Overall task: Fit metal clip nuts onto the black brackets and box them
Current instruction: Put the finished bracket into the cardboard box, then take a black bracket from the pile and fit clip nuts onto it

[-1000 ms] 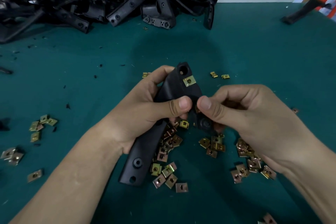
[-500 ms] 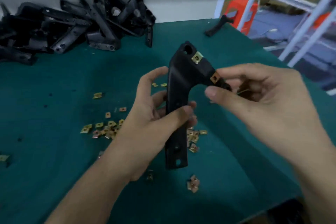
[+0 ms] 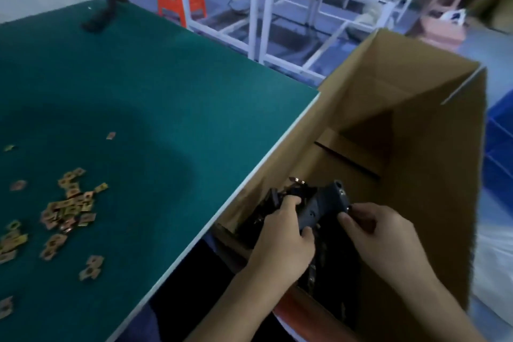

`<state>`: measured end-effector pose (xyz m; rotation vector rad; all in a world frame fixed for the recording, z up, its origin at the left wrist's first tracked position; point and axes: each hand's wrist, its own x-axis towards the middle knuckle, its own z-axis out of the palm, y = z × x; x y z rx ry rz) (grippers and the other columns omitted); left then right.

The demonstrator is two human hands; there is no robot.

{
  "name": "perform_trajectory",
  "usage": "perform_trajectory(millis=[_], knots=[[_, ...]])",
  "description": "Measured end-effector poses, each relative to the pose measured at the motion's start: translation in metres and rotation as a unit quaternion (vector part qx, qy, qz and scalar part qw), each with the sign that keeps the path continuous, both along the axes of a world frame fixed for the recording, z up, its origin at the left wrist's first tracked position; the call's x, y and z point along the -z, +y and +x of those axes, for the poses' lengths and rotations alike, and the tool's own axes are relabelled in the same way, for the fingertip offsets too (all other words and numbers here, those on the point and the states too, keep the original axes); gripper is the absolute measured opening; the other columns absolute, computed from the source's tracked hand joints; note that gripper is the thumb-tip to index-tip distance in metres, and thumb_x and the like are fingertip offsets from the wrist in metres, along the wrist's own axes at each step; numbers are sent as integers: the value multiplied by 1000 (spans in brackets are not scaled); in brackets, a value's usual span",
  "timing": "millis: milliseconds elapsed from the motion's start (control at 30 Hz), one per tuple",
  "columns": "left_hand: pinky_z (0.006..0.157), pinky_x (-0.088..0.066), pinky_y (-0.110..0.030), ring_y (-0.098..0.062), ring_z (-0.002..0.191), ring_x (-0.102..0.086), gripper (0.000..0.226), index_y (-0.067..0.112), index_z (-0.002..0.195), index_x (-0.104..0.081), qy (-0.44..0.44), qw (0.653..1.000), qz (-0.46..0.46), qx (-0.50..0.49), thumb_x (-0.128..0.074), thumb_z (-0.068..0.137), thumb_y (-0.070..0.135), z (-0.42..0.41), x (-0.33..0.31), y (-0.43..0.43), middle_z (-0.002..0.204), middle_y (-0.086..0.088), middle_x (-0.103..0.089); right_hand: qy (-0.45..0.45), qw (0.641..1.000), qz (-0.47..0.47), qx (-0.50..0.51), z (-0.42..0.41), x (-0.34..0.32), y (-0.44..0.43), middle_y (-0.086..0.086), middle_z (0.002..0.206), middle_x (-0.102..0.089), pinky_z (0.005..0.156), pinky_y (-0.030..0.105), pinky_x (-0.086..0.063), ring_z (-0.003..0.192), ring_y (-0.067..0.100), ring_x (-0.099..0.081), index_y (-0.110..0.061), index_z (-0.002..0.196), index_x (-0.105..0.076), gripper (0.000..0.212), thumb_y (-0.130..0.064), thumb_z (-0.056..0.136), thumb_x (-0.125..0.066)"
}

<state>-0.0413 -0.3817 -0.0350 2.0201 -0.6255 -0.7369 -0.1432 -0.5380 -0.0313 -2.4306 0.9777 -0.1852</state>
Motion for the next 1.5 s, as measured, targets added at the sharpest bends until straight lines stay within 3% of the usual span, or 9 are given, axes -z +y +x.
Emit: perform_trajectory(millis=[100,333,600,733,867,1067,1200,1367,1500], knots=[[103,-43,-30,-21,134,-49,70,31,159,-16,-20,996,43,71,-58,103,28,-4,20,-11,149,-5,-48,64,998,13,8,-11,17,-7,-9,90,-68,61,28,-60,73,6,-65,-25,104,-73,25,-45,95,-63],[113,-22,-19,-6,150,-18,69,35,161,-9,-89,989,14,114,-50,106,37,8,21,5,164,14,-21,54,998,3,-38,5,-2,9,-8,110,-64,67,12,-48,81,1,-60,-25,132,-63,38,-35,96,-64],[103,-46,-24,4,123,-52,54,43,132,-52,-200,951,-153,-178,-47,89,12,38,-73,106,130,24,-52,-202,948,18,-245,114,-72,135,-15,92,-67,74,12,-44,83,5,-61,-37,102,-66,33,-10,83,-72],[100,-42,-15,5,115,-56,48,34,126,-59,-260,898,-125,-333,-51,90,3,87,-94,209,122,18,-61,-238,882,80,-398,201,-87,239,-16,96,-66,74,10,-44,91,1,-61,-32,105,-68,25,-13,90,-63],[99,-45,-23,-4,114,-55,44,30,126,-57,-244,851,-31,-464,-53,93,1,137,-89,321,122,14,-60,-178,830,108,-517,301,-76,359,-5,115,-65,86,13,-39,107,10,-59,-24,126,-64,34,-17,93,-64],[90,-50,-33,-26,115,-56,43,19,142,-47,-173,814,48,-552,-51,100,10,219,-57,433,136,-6,-51,-81,838,138,-521,418,-36,498,14,136,-47,86,26,-38,116,30,-52,-13,149,-40,62,-20,92,-63],[97,-48,-37,-31,123,-51,47,17,145,-46,-163,818,74,-546,-52,98,11,288,-42,472,142,-13,-46,-118,862,130,-476,473,-18,536,14,159,-21,113,37,-32,142,36,-31,-23,158,-22,83,-26,90,-70],[120,-18,-50,-36,152,-2,64,25,150,-35,-271,765,189,-553,-62,92,21,343,-19,514,164,-19,-8,-130,873,33,-469,527,-8,561,7,169,-7,118,51,-21,150,31,-20,-41,158,-4,99,-52,84,-69],[121,4,-58,-35,154,16,82,32,159,-12,-296,703,269,-587,-60,92,36,371,-8,543,167,-18,7,-153,861,21,-484,549,1,569,-4,161,-31,111,53,-23,143,24,-35,-52,154,-4,93,-54,82,-63]])
